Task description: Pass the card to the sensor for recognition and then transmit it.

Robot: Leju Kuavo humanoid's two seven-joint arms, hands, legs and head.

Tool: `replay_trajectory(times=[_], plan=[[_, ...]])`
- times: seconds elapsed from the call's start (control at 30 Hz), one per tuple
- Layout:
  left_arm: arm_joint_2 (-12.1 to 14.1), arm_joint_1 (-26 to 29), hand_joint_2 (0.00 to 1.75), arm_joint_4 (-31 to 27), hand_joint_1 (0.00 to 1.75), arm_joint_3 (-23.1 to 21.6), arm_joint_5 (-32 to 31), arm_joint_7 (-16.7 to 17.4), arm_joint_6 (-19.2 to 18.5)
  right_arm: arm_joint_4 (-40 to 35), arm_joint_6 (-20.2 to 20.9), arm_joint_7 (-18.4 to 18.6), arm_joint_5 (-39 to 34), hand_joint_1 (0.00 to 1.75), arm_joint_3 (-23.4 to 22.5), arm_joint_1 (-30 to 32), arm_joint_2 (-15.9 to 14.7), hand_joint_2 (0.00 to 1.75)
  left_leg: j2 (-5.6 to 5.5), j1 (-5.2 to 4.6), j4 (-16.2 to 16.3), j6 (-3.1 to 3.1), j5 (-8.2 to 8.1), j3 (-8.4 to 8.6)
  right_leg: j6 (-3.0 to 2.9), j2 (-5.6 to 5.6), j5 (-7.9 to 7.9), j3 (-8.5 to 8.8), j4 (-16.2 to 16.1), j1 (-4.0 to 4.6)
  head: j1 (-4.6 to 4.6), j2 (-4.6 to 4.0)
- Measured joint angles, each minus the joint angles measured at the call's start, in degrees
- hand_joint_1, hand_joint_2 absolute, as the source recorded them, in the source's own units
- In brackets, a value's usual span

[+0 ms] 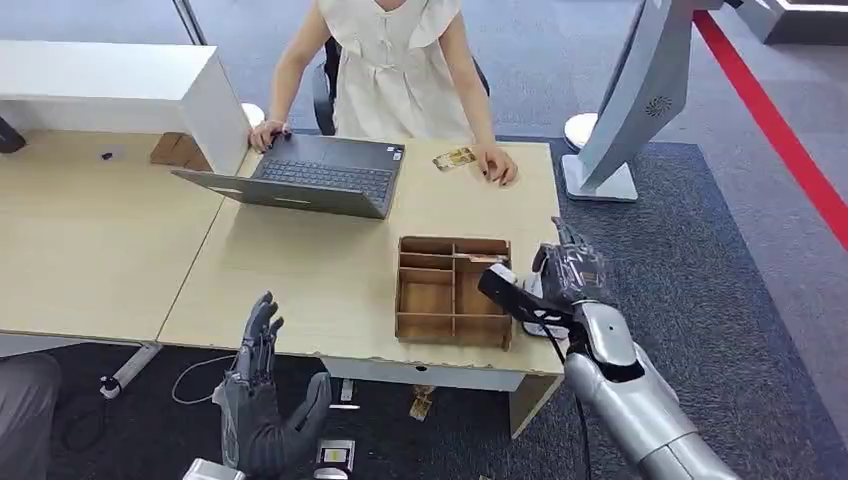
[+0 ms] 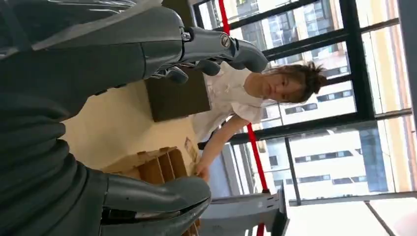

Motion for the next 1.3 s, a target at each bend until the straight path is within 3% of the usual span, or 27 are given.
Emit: replay_trajectory(times=[1.3], plan=[[-1.77,5.16,1.75,-2.43,0.0,5.27,-3.7,-0.04,0.02,8.2,-1.7,0.89,-3.63,1.75,1.22,-2.19,1.46,1.75,0.0,-0.01,0.0,0.0,0.0,0.01,0.0,0.0,0.0,0.0,-0.01,0.0,0.0,0.02]])
